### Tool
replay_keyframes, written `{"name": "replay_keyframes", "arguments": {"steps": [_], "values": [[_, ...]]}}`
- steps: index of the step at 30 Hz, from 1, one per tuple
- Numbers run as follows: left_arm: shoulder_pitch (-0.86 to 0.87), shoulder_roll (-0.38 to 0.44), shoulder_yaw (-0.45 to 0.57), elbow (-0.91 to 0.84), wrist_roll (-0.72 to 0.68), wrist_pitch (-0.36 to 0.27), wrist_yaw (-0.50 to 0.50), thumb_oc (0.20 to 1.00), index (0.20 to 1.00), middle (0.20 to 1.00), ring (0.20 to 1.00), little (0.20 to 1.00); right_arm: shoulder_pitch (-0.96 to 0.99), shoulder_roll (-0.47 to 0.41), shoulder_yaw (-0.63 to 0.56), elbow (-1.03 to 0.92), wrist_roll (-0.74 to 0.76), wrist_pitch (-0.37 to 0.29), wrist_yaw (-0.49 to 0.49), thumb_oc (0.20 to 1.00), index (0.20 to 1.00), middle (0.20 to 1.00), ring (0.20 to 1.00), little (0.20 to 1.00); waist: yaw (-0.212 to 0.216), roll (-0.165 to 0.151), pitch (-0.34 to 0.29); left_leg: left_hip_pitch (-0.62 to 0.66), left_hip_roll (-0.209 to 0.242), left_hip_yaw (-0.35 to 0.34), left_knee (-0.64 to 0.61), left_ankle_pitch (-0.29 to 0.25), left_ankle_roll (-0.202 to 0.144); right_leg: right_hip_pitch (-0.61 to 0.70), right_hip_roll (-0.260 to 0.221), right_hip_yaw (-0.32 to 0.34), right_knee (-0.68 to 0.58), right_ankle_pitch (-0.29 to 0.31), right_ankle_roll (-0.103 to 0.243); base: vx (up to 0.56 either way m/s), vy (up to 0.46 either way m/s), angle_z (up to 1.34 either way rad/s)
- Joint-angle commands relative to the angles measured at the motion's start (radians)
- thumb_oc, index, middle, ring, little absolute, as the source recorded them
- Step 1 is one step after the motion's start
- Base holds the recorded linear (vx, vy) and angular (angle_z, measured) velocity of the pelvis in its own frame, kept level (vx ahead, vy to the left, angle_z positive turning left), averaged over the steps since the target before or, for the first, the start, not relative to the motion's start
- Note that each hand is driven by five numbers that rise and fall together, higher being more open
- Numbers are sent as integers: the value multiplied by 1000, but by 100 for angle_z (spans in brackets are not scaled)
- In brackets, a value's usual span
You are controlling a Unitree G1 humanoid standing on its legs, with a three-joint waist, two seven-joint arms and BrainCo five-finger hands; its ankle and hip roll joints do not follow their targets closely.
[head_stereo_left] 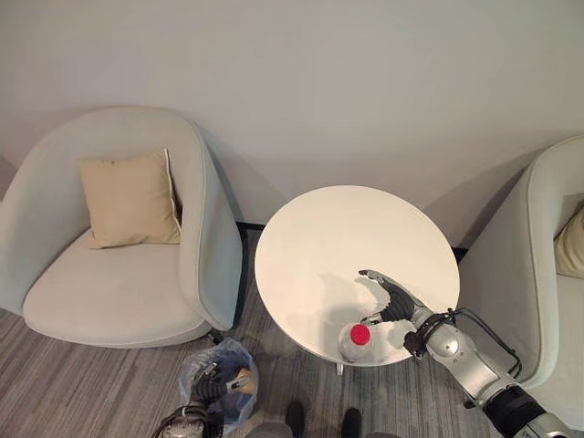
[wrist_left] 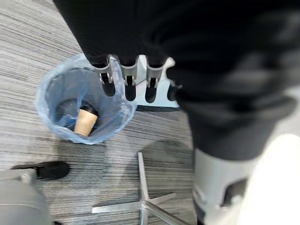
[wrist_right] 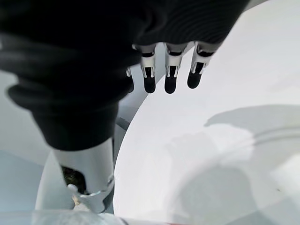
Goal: Gather garbage on tea table into small bin, then transfer packed bag to large trash can.
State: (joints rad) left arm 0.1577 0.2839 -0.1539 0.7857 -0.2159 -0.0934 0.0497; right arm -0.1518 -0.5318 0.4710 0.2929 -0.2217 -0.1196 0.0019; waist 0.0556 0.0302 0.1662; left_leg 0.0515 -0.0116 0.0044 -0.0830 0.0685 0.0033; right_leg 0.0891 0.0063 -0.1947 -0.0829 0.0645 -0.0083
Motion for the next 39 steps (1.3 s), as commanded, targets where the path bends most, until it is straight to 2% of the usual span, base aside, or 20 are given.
{"name": "replay_keyframes", "arguments": {"steps": [1,14,24,39], "values": [[-56,35,-1,-5,13,-36,3,1000,1000,1000,1000,1000,-23,-24,27,-51,-56,-16,-12,1000,1000,1000,1000,1000,6,-44,-5,-37,4,-8,71,-71,-54,44,-61,6,72,-212,67,-63,-26,8],[-36,45,6,-18,21,-27,-14,1000,1000,1000,1000,1000,71,-75,-60,-56,-88,1,-18,1000,1000,1000,1000,1000,-12,-39,-14,-30,12,3,75,-62,-60,61,-53,15,61,-212,59,-25,-13,6],[-49,41,13,4,21,-22,-25,1000,1000,1000,1000,1000,100,-107,-34,-142,-29,-21,66,1000,1000,1000,1000,1000,-24,-33,-15,-27,25,15,91,-53,-68,70,-41,31,66,-220,48,-22,-12,-1],[-62,19,-17,30,26,-22,-34,1000,1000,1000,1000,1000,102,-115,4,-210,43,-34,119,1000,1000,1000,1000,1000,-32,-19,6,-46,39,11,112,-29,-84,81,-25,29,59,-221,35,-9,-11,-3]]}}
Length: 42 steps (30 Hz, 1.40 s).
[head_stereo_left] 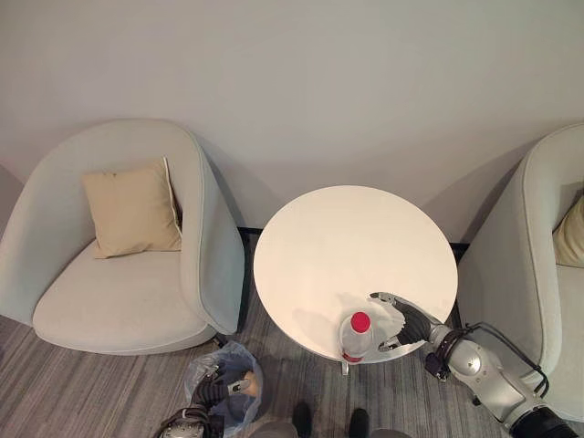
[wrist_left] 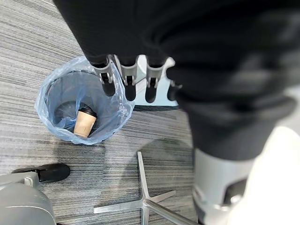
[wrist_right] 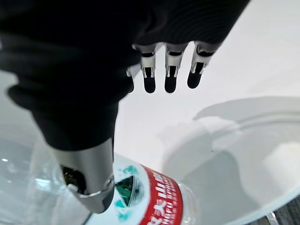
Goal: Gather garbage on tea table into small bin, then transfer packed bag to large trash can.
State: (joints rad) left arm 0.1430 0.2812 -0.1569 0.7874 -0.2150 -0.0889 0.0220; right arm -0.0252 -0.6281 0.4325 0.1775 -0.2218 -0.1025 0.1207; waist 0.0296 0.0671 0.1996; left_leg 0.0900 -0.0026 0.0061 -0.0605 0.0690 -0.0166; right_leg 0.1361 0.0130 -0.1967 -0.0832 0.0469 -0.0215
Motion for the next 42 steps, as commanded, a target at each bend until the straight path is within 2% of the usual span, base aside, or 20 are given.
{"name": "replay_keyframes", "arguments": {"steps": [1,14,20,21,22,30,38,42], "values": [[-49,20,-20,27,26,-29,-6,1000,1000,1000,1000,1000,-30,-16,49,-97,49,-52,-1,1000,1000,1000,1000,1000,-6,-55,-26,-85,32,7,88,-27,-64,35,-31,30,57,-202,48,0,0,0],[-53,4,-56,30,21,-35,5,1000,1000,1000,1000,1000,-137,94,171,-44,88,-52,-4,1000,1000,1000,1000,1000,14,-54,-19,-81,32,-14,62,-15,-66,42,-22,7,43,-201,45,5,6,6],[-46,9,-68,22,17,-35,12,1000,1000,1000,1000,1000,-172,163,181,48,108,-39,-49,1000,1000,1000,1000,1000,36,-51,2,-96,25,-31,65,-12,-67,30,-24,-11,49,-199,45,-21,19,12],[-45,11,-68,23,13,-35,13,1000,1000,1000,1000,1000,-175,176,175,74,119,-29,-59,711,711,711,711,711,44,-47,9,-103,23,-39,68,-9,-69,21,-24,-17,53,-198,45,-55,17,14],[-42,17,-71,20,9,-34,15,1000,1000,1000,1000,1000,-189,192,166,109,130,-23,-80,200,200,200,200,200,53,-43,21,-119,20,-51,75,-6,-71,12,-26,-28,56,-197,44,-55,17,17],[-36,22,-61,20,3,-30,23,1000,1000,1000,1000,1000,-198,189,101,104,158,-22,-130,200,200,200,200,200,65,-35,22,-132,13,-69,79,-1,-75,12,-29,-50,53,-197,42,2,10,19],[-10,26,-34,5,-1,-30,24,1000,1000,1000,1000,1000,-175,156,1,-28,194,-49,-164,200,200,200,200,200,53,-41,-12,-108,18,-51,69,-7,-75,30,-31,-36,50,-203,44,9,-1,0],[-6,24,-23,-12,-10,-29,27,1000,1000,1000,1000,1000,-150,151,-49,-109,219,-73,-177,200,200,200,200,200,53,-41,-13,-123,19,-52,86,2,-88,33,-30,-43,54,-209,40,-2,-29,-1]]}}
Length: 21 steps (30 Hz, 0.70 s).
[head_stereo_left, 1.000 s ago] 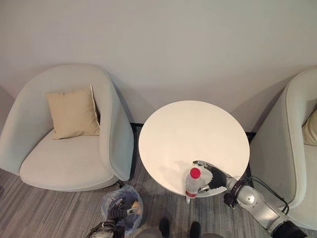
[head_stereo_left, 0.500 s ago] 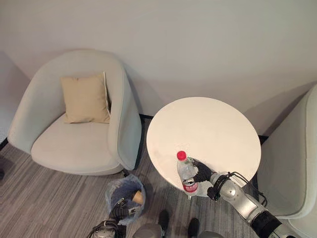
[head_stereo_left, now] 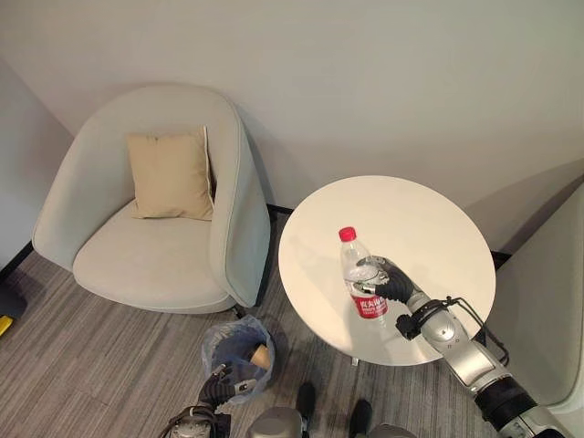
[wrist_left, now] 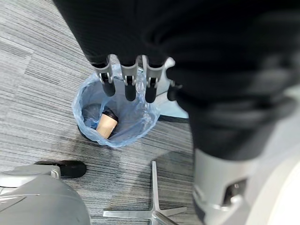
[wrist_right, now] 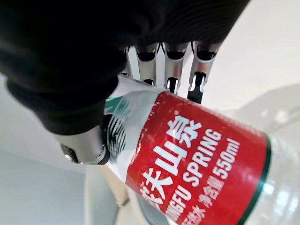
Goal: Gather garbage on tea table into small bin, then transfer packed bag to large trash can.
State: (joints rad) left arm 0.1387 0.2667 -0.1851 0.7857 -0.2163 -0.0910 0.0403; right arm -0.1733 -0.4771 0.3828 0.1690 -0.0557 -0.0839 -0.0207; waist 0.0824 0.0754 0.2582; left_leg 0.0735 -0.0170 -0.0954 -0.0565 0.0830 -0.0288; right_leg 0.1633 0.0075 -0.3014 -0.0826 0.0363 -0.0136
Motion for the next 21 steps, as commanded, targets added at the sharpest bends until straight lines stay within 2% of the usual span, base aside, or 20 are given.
{"name": "replay_keyframes", "arguments": {"steps": [1,2,3,4,5,6,7,9,10,11,12,13,14,15,16,21], "values": [[-1,38,6,-13,-10,-28,10,1000,1000,1000,1000,1000,1,-2,-7,-112,53,-94,-39,200,200,200,200,200,2,-47,-69,-113,32,49,87,-8,-79,5,-25,57,53,-198,31,-42,-18,1],[-5,36,4,-12,-9,-28,10,1000,1000,1000,1000,1000,6,-4,-14,-121,52,-99,-45,200,200,200,200,200,3,-47,-63,-129,28,49,99,-4,-83,3,-27,50,53,-197,30,-137,-13,9],[-17,31,-6,-14,-1,-30,12,1000,1000,1000,1000,1000,19,-8,-36,-135,54,-106,-62,200,200,200,200,200,-2,-51,-43,-176,26,94,145,-4,-86,-5,-42,22,52,-194,30,-129,-3,26],[-17,30,-7,-14,-1,-30,12,1000,1000,1000,1000,1000,19,-8,-37,-135,54,-106,-62,200,200,200,200,200,-3,-50,-46,-181,26,93,145,-2,-86,-9,-41,20,52,-191,31,-165,7,65],[-21,27,-11,-19,2,-30,11,1000,1000,1000,1000,1000,23,-10,-42,-133,52,-106,-70,200,200,200,200,200,-8,-51,-41,-194,39,139,159,-4,-74,-13,-50,4,47,-187,33,-112,8,85],[-26,22,-15,-28,7,-31,9,1000,1000,1000,1000,1000,21,-11,-52,-129,43,-102,-85,200,200,200,200,200,-20,-51,-44,-197,72,241,173,-13,-59,-14,-64,-29,32,-179,40,-105,6,80],[-26,22,-15,-29,7,-31,9,1000,1000,1000,1000,1000,21,-11,-52,-128,43,-102,-85,200,200,200,200,200,-19,-51,-46,-199,73,242,175,-14,-59,-16,-63,-28,30,-177,40,-60,3,68],[-33,17,-18,-30,14,-33,13,1000,1000,1000,1000,1000,5,-10,-60,-124,36,-99,-102,200,200,200,200,200,-33,-48,-55,-168,110,363,186,-42,-53,-11,-81,-81,18,-165,47,-23,39,82],[-33,17,-18,-30,15,-33,13,1000,1000,1000,1000,1000,5,-10,-60,-124,36,-99,-102,200,200,200,200,200,-34,-48,-54,-168,110,363,187,-43,-53,-11,-81,-81,18,-165,47,43,46,83],[-39,15,-17,-27,14,-33,17,1000,1000,1000,1000,1000,-4,-12,-61,-118,36,-98,-109,200,200,200,200,200,-38,-51,-57,-152,121,383,207,-73,-67,3,-89,-89,10,-175,51,28,65,78],[-46,13,-17,-36,15,-33,20,1000,1000,1000,1000,1000,-12,-16,-70,-115,39,-95,-119,200,200,200,200,200,-49,-57,-57,-151,154,449,244,-82,-71,1,-109,-125,6,-166,52,28,65,68],[-46,13,-17,-36,15,-33,21,1000,1000,1000,1000,1000,-12,-16,-70,-115,39,-95,-119,200,200,200,200,200,-49,-56,-57,-153,156,449,247,-84,-71,0,-108,-125,6,-166,52,-41,101,59],[-50,14,-16,-37,19,-29,19,1000,1000,1000,1000,1000,-14,-22,-78,-112,33,-93,-125,200,200,200,200,200,-56,-55,-61,-129,175,493,234,-89,-77,0,-117,-151,8,-163,54,30,111,70],[-47,12,-14,-34,29,-27,14,1000,1000,1000,1000,1000,-12,-24,-86,-108,30,-84,-124,200,200,200,200,200,-59,-47,-72,-98,173,498,201,-93,-78,2,-117,-165,6,-160,58,126,216,71],[-43,7,-12,-24,37,-28,16,1000,1000,1000,1000,1000,-10,-19,-86,-103,25,-81,-122,200,200,200,200,200,-61,-38,-86,-81,144,468,171,-111,-70,7,-120,-172,7,-158,68,180,229,81],[-22,22,18,-19,56,-19,9,1000,1000,1000,1000,1000,-3,7,-94,-100,31,-74,-104,200,200,200,200,200,-41,-57,-87,-81,91,458,172,-155,-21,11,-171,-172,63,-165,91,172,236,48]]}}
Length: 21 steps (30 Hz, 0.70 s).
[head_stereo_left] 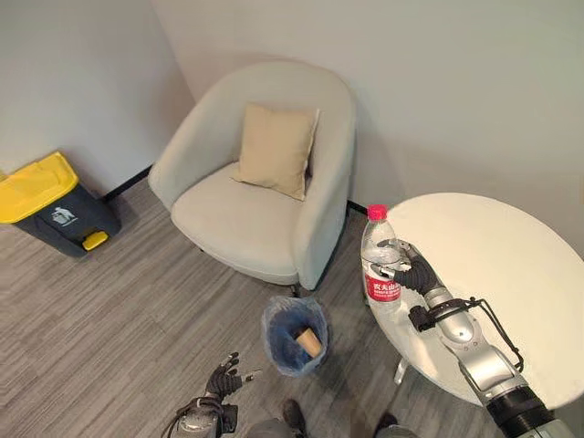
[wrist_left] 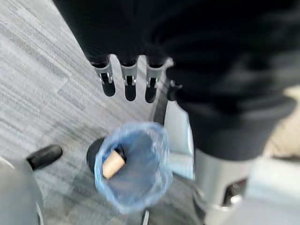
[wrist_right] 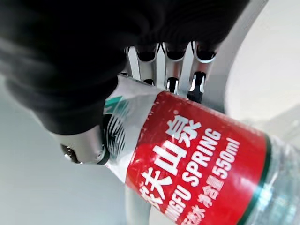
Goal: Gather garbage on tea table into small bin, then transfer packed bag to large trash can.
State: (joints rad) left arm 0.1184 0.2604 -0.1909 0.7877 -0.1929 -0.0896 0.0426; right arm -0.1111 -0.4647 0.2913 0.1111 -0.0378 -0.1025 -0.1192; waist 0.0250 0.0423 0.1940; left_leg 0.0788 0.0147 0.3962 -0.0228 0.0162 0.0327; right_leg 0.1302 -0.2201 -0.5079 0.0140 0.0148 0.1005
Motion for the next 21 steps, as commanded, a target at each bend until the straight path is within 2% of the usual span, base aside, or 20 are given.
{"name": "replay_keyframes", "arguments": {"steps": [1,4,5,6,7,8,9,12,14,17,21], "values": [[-1,32,29,-22,33,-18,7,1000,1000,1000,1000,1000,-66,-2,-1,-44,11,-54,-1,200,200,200,200,200,20,-23,-18,-85,51,-36,131,-94,-72,27,46,38,3,-150,-19,67,210,-2],[-10,45,40,-23,32,-18,12,1000,1000,1000,1000,1000,-69,9,6,-51,10,-55,6,200,200,200,200,200,22,-18,-1,-84,21,-49,114,-109,-40,-63,6,77,149,-167,-2,27,185,-6],[-25,54,44,-20,28,-23,21,1000,1000,1000,1000,1000,-66,13,7,-57,8,-58,7,200,200,200,200,200,8,-10,23,-85,7,-70,104,-114,-30,-135,2,142,220,-158,12,-18,129,-9],[-26,53,44,-19,28,-23,21,1000,1000,1000,1000,1000,-67,13,7,-57,7,-58,7,200,200,200,200,200,9,-11,21,-87,6,-68,104,-114,-29,-141,0,145,227,-161,13,-20,110,-1],[-31,57,45,-28,24,-25,23,1000,1000,1000,1000,1000,-65,11,8,-63,3,-58,10,200,200,200,200,200,-1,-9,30,-88,-2,-81,96,-113,-26,-178,19,195,239,-160,15,-42,64,24],[-33,63,50,-42,22,-31,21,1000,1000,1000,1000,1000,-53,-4,7,-73,-13,-58,19,200,200,200,200,200,-15,0,41,-104,-19,-114,78,-91,-12,-245,79,300,198,-131,7,-41,61,31],[-33,62,50,-42,22,-31,21,1000,1000,1000,1000,1000,-53,-4,7,-73,-13,-58,19,200,200,200,200,200,-15,0,40,-105,-19,-114,78,-91,-12,-246,79,301,199,-132,7,-14,32,51],[-39,66,47,-35,24,-30,17,1000,1000,1000,1000,1000,-40,-16,4,-69,-24,-56,26,200,200,200,200,200,-25,-7,52,-123,-38,-170,104,-95,-6,-280,111,380,184,-114,2,32,-35,71],[-29,64,50,-27,38,-27,8,1000,1000,1000,1000,1000,-20,-33,11,-64,-49,-52,43,200,200,200,200,200,-21,-16,50,-129,-53,-206,125,-107,-5,-245,113,390,147,-104,-8,82,-107,47],[-4,62,55,3,54,-21,-1,1000,1000,1000,1000,1000,-30,-66,46,-71,-80,-51,71,200,200,200,200,200,-2,-18,44,-135,-48,-229,126,-101,-23,-205,119,357,92,-100,-18,92,-116,59],[-25,66,44,12,55,-21,7,1000,1000,1000,1000,1000,-83,-76,81,-73,-87,-55,67,200,200,200,200,200,1,-17,71,-173,-44,-248,142,-94,-32,-230,113,336,101,-104,-24,-49,-51,24]]}}
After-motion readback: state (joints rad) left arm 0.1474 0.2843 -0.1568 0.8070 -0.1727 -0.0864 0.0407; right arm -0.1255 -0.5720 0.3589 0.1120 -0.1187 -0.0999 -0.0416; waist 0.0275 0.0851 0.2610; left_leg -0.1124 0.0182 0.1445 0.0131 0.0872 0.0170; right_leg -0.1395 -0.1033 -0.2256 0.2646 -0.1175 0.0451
